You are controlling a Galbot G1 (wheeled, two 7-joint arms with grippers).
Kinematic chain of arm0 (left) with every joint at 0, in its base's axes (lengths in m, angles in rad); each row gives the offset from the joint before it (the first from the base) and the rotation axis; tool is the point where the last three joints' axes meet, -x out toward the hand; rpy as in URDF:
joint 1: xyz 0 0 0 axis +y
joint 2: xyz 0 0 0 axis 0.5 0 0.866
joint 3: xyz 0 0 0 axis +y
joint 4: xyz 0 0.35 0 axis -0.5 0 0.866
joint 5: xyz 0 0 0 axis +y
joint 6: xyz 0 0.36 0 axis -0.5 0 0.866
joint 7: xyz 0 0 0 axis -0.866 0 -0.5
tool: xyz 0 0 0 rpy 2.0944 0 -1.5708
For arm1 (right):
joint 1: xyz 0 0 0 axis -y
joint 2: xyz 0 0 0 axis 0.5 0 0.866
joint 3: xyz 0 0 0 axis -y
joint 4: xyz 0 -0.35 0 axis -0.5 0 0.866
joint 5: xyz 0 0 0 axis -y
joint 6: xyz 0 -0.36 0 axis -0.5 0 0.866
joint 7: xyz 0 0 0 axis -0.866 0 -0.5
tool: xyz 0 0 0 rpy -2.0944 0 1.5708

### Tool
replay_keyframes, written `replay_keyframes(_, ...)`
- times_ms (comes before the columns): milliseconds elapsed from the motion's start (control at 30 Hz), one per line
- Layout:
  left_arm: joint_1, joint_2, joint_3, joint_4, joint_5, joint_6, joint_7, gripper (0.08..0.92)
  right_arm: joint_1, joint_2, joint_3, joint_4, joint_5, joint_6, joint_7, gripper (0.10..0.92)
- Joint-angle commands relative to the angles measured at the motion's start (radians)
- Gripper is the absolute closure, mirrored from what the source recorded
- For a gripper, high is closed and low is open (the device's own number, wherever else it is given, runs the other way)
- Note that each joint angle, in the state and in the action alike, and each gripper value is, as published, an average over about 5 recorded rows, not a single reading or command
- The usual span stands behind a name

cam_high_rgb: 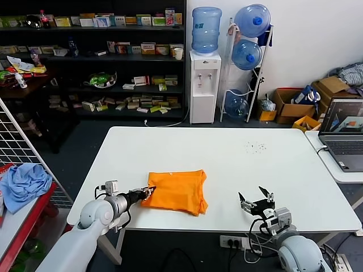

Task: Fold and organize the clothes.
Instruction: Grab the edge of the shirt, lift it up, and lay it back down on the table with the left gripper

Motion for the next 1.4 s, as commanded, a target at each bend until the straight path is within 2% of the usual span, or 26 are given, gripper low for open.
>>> replay_keyframes(33,0.005,0.0,-0.012,-0.034,-0.019,-0.019,-0.021,0.744,0.0,0.002,0.0,0.002,0.0,0.0,0.005,0.203)
replay_keyframes(233,0.031,0.029,-0.034,-0.091,-0.062,-0.038,-0.086,0.882,0.005,0.008,-0.003,0.002,-0.001,0.002,0.022,0.203)
replay_keyframes(433,0.064,0.083,-0.068,-0.132,-0.073,-0.044,-0.171,0.889,0.028,0.02,-0.016,0.001,-0.006,0.005,0.054,0.203)
replay_keyframes(633,0.084,0.195,-0.127,-0.118,-0.028,-0.03,-0.239,0.889,0.048,0.022,-0.039,-0.004,-0.01,0.01,0.067,0.203)
replay_keyframes(1000,0.029,0.412,-0.138,0.011,0.291,-0.096,-0.233,0.889,0.095,0.03,-0.092,-0.01,-0.017,0.011,0.072,0.203)
replay_keyframes(1233,-0.019,0.54,-0.129,0.097,0.399,-0.164,-0.217,0.889,0.115,0.04,-0.106,-0.013,-0.021,0.014,0.071,0.203)
replay_keyframes(1400,-0.047,0.605,-0.123,0.13,0.439,-0.196,-0.212,0.889,0.13,0.048,-0.116,-0.026,-0.026,0.017,0.07,0.203)
